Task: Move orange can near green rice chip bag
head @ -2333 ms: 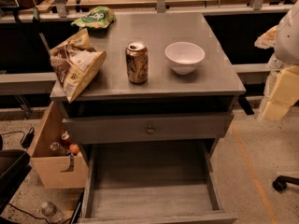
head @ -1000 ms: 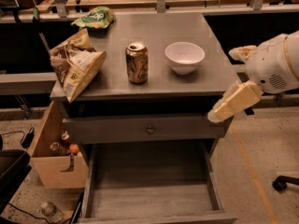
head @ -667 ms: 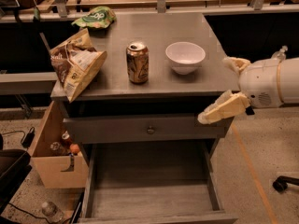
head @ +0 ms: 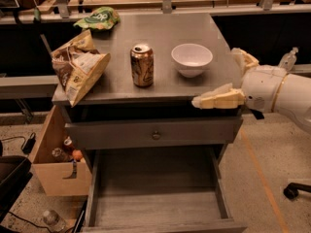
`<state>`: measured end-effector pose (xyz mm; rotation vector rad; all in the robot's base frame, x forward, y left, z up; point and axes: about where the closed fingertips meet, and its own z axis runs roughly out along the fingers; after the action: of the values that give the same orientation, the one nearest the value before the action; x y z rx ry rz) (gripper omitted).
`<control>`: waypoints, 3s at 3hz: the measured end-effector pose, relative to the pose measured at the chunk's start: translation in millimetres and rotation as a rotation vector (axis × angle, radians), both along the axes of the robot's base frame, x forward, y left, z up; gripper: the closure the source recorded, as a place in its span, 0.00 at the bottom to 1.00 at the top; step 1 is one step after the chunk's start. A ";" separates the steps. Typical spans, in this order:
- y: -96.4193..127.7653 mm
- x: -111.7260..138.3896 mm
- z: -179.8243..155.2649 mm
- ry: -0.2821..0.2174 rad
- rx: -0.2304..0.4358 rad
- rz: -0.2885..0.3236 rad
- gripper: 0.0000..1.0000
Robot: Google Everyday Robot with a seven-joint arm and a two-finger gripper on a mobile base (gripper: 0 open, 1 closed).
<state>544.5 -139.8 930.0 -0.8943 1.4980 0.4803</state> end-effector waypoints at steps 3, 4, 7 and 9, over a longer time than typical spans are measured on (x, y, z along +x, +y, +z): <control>61.6 42.6 11.2 0.093 0.087 0.086 0.00; 93.5 70.4 20.5 0.104 0.111 0.126 0.00; 174.8 109.9 -14.8 0.111 0.156 0.181 0.00; 195.1 113.8 -18.8 0.091 0.173 0.194 0.39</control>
Offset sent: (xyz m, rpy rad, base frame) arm 0.0444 0.0571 0.0058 0.1232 0.1195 0.0884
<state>658.2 55.3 911.3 -0.8940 1.4336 0.7900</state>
